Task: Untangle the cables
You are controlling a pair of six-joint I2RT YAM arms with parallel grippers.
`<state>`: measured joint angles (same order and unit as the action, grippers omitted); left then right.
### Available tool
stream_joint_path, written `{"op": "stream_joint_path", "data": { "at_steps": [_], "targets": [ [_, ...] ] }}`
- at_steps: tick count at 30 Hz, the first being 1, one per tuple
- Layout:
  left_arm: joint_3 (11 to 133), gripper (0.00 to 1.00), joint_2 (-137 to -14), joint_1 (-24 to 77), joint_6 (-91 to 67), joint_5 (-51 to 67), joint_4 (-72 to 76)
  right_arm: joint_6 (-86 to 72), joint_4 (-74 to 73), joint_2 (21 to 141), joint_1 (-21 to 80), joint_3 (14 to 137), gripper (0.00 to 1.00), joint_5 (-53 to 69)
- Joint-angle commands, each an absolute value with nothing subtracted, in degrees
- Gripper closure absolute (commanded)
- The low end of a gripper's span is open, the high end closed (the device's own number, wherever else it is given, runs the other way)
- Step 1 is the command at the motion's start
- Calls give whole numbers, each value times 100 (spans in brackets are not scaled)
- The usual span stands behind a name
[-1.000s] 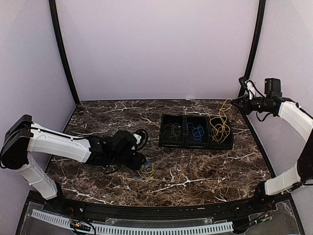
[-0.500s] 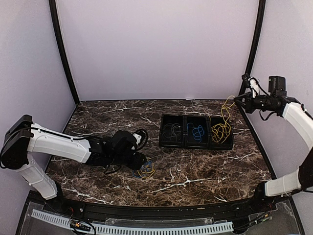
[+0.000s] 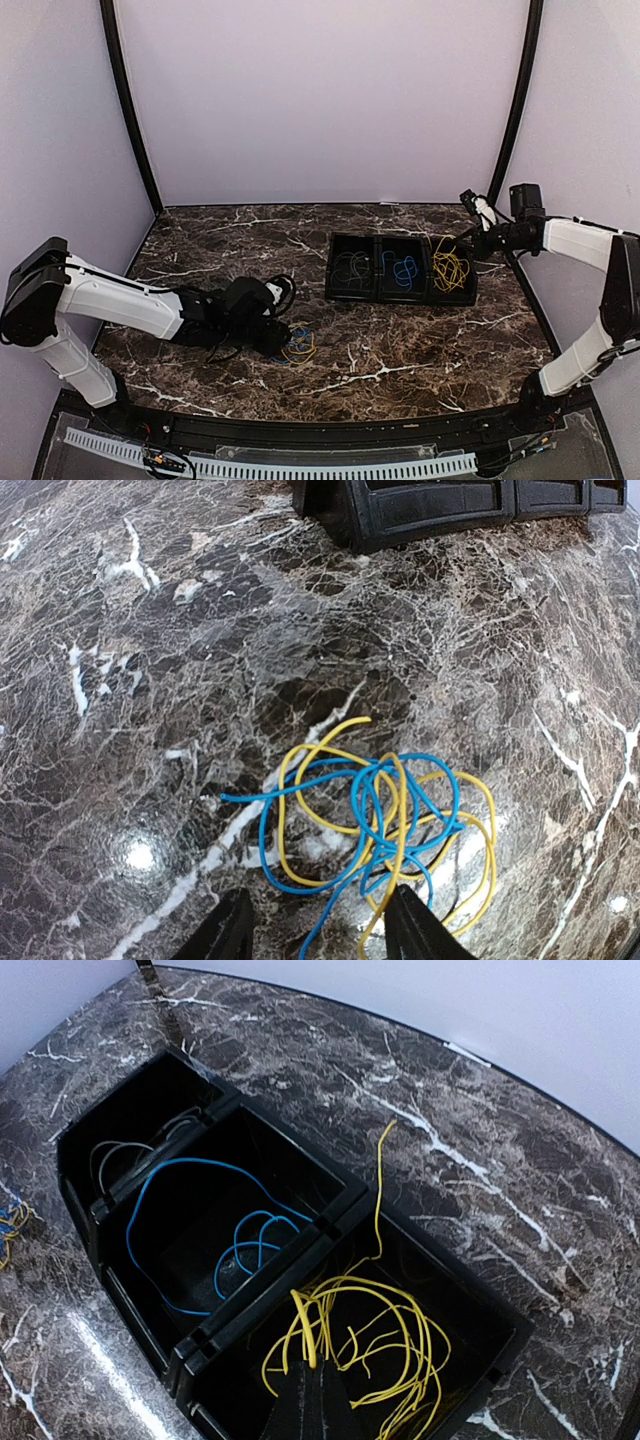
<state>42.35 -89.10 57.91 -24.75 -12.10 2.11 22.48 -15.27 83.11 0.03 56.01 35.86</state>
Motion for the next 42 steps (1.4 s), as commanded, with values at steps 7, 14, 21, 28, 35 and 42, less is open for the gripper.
{"op": "stream_joint_path", "data": {
  "at_steps": [7,14,21,28,35,42],
  "targets": [
    [4097,53,-8746,5783,-2435,-1359,334,2632,-1115,8937,493,5453,100,2407],
    [4143,53,-8797,5783,-2576,-1320,356,2611,-1286,9505,841,5779,100,1570],
    [4016,48,-8444,5776,-2680,-1601,203,2591,-1562,9252,844,5931,100,1526],
    [4012,44,-8146,5680,-2663,-1656,35,2830,-2579,8577,844,6389,72,1802],
    [3713,41,-7963,5326,-2781,-1209,303,2842,-3194,8238,1062,6789,66,2285],
    [3345,44,-7813,5088,-2955,-331,795,2769,-2696,8256,2208,6751,68,3039]
  ]
}}
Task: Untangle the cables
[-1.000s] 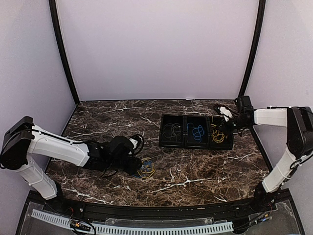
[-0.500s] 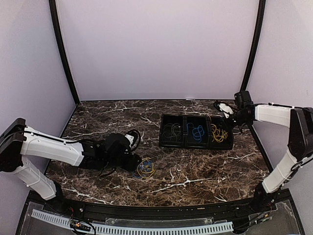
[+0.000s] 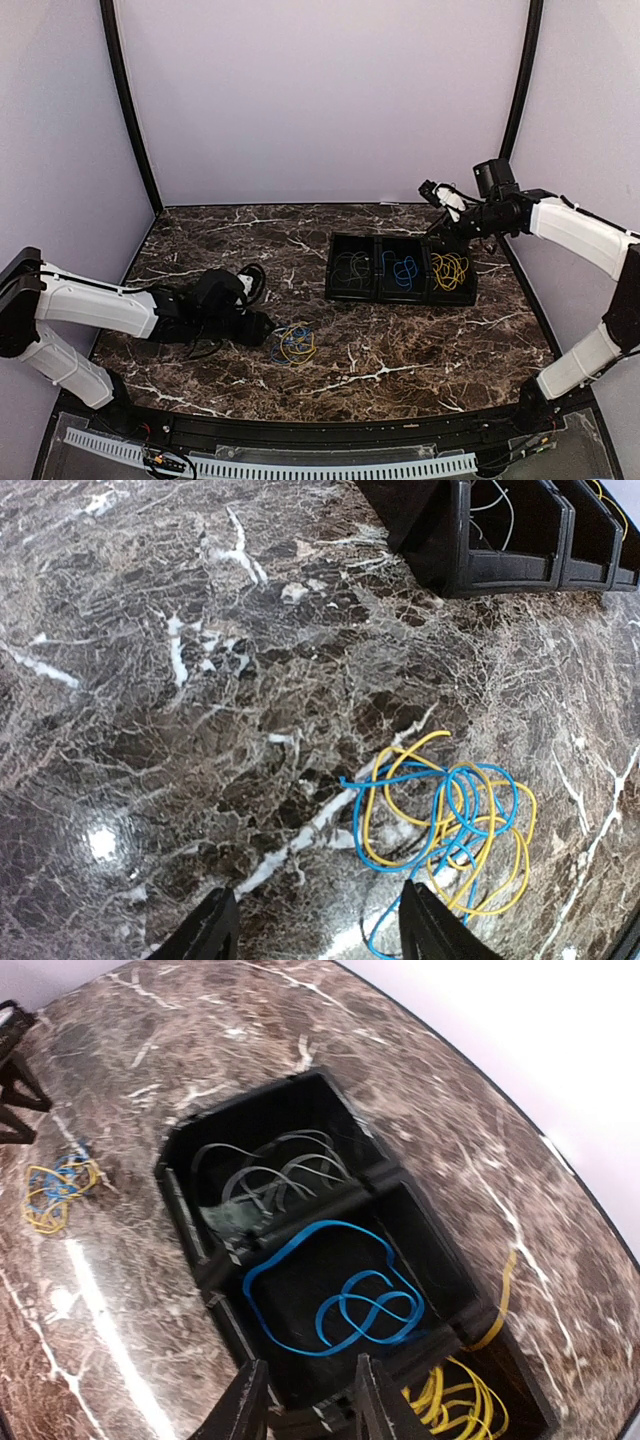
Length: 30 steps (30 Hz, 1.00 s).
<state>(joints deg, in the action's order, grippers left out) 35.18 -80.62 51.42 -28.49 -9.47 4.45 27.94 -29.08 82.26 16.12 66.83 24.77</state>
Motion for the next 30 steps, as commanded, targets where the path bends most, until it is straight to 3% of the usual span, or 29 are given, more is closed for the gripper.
{"op": "stream_joint_path", "data": {
  "at_steps": [1,8,14,23,30],
  "targets": [
    [3316,44,-7739,5082,-2949,-254,828,2832,-2704,8366,2418,6822,68,3011],
    [2914,46,-7469,5053,-3097,564,1246,2927,-2683,9508,3704,7368,70,2806],
    [3055,43,-7882,5008,-3261,663,1244,2878,-2720,10020,4043,7800,69,2307],
    [3237,60,-8528,4878,-3291,997,1583,2890,-2670,9782,4069,7349,70,2340],
    [3443,63,-8737,4875,-3300,1036,1518,2909,-2670,9641,4069,7223,70,2344]
  ]
}}
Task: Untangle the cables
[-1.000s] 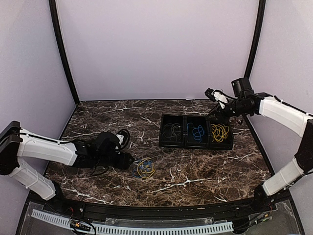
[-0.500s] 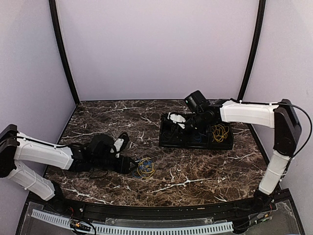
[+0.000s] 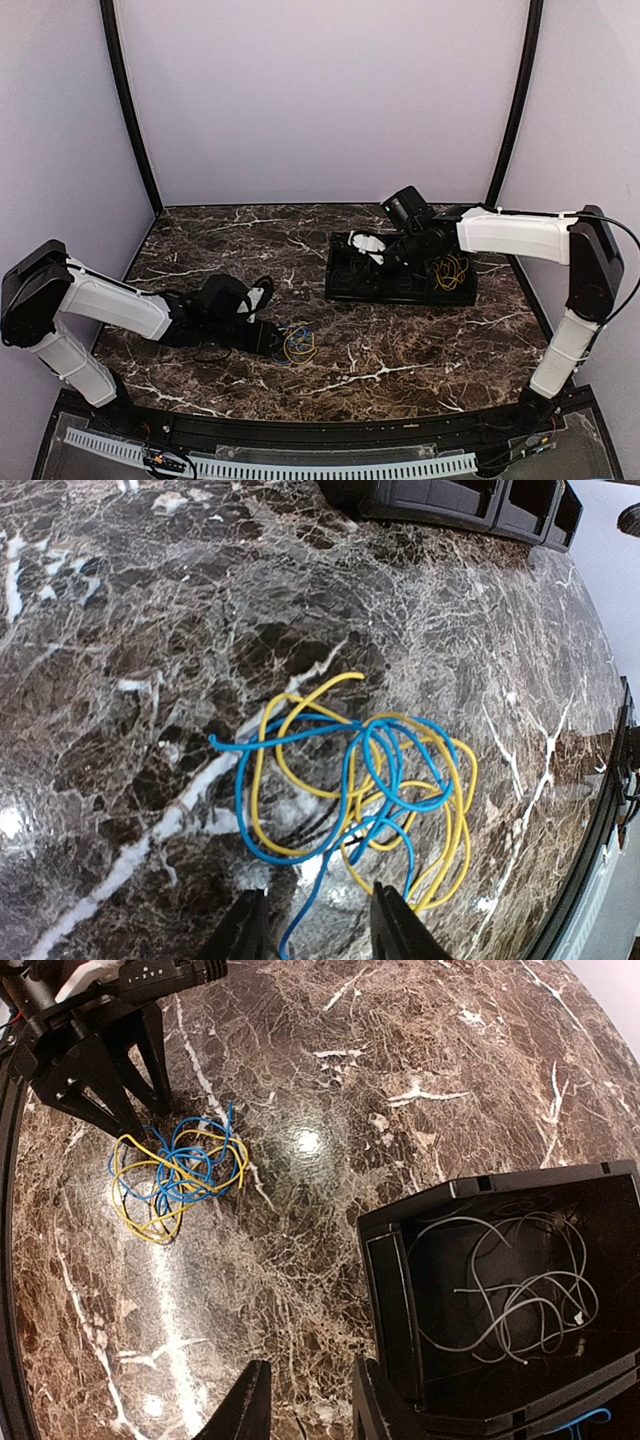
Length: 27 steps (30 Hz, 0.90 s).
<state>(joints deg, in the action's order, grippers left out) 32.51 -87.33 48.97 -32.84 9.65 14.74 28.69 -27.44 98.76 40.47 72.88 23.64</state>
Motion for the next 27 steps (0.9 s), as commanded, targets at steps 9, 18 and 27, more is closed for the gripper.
{"op": "stream_joint_path", "data": {
  "at_steps": [9,18,27],
  "targets": [
    [3774,51,-8312,4873,-3305,-18,391,2958,-2610,9260,4069,7008,70,2357],
    [4052,50,-8617,4877,-2803,1024,693,2966,-2642,9149,4069,6976,70,2323],
    [4159,76,-8817,4878,-2726,939,543,2971,-2671,9192,4069,6995,70,2279]
  ]
}}
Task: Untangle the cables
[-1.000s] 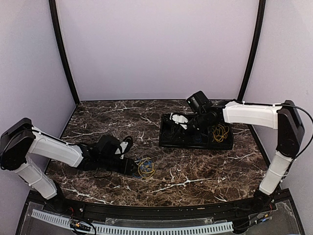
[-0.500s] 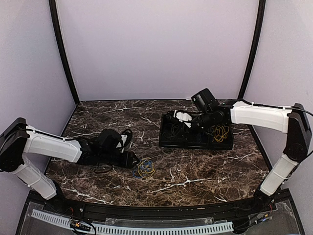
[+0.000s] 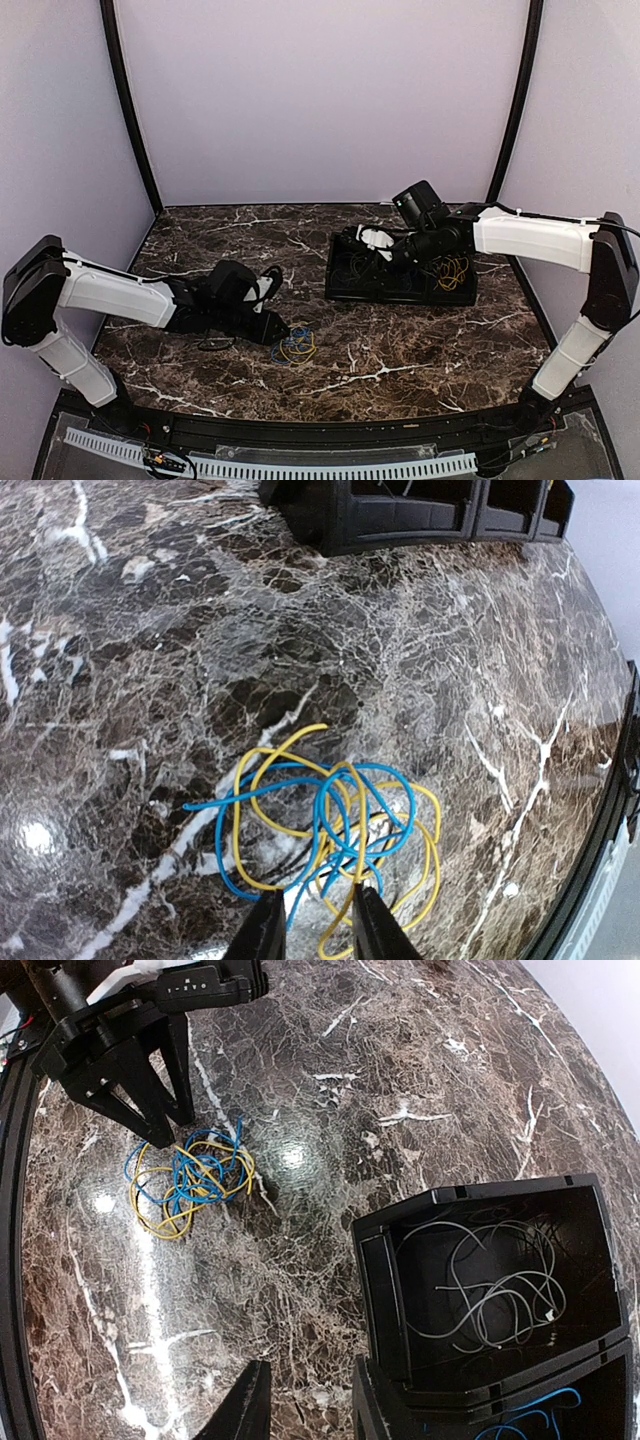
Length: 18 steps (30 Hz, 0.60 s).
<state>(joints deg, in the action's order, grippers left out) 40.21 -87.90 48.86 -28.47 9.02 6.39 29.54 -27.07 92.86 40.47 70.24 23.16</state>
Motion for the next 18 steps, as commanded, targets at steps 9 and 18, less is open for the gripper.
{"op": "stream_joint_path", "data": {
  "at_steps": [9,18],
  "targets": [
    [4271,90,-8966,4878,-2680,1045,474,2997,-2662,9211,4069,6975,70,2262],
    [4392,100,-8606,4873,-2634,1331,286,2934,-2568,9186,4068,6932,70,2304]
  ]
}}
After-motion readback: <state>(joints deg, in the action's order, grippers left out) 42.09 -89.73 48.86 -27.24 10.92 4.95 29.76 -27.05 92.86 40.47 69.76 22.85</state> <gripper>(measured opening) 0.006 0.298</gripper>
